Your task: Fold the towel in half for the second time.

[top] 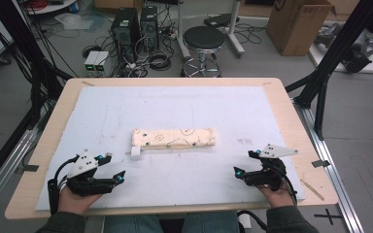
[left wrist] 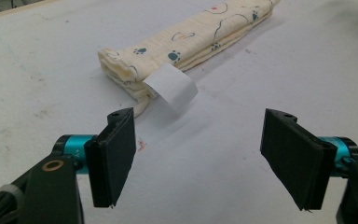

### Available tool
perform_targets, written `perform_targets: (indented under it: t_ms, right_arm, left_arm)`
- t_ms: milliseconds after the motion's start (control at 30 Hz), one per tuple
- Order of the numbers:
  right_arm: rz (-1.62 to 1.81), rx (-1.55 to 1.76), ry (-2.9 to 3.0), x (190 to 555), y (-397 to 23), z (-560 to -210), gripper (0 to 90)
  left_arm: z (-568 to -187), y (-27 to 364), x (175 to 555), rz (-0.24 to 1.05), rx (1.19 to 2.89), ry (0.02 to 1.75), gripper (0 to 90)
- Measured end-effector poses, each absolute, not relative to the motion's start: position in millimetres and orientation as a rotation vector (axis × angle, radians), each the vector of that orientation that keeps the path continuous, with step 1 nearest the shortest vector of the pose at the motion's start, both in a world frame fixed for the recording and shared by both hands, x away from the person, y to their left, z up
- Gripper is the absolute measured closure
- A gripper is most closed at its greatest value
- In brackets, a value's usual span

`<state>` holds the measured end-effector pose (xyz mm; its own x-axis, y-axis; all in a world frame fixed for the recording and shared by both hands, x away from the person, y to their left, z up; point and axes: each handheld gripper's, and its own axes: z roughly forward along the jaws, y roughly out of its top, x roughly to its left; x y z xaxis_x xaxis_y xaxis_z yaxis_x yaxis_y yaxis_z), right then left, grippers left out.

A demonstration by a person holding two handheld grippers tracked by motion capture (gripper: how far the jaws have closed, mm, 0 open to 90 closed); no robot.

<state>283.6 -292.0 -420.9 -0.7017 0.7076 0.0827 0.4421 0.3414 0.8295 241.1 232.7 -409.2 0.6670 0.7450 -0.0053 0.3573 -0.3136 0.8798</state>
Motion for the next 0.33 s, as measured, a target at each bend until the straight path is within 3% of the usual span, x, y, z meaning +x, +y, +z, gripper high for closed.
perform_targets:
  t_ms: [333]
  right_arm:
    - [1.283,1.013,2.322,284.1,-286.3,-422.0,12.5]
  left_arm:
    - [-410.7,229.3,242.9,0.514,1.936,0.855,27.1]
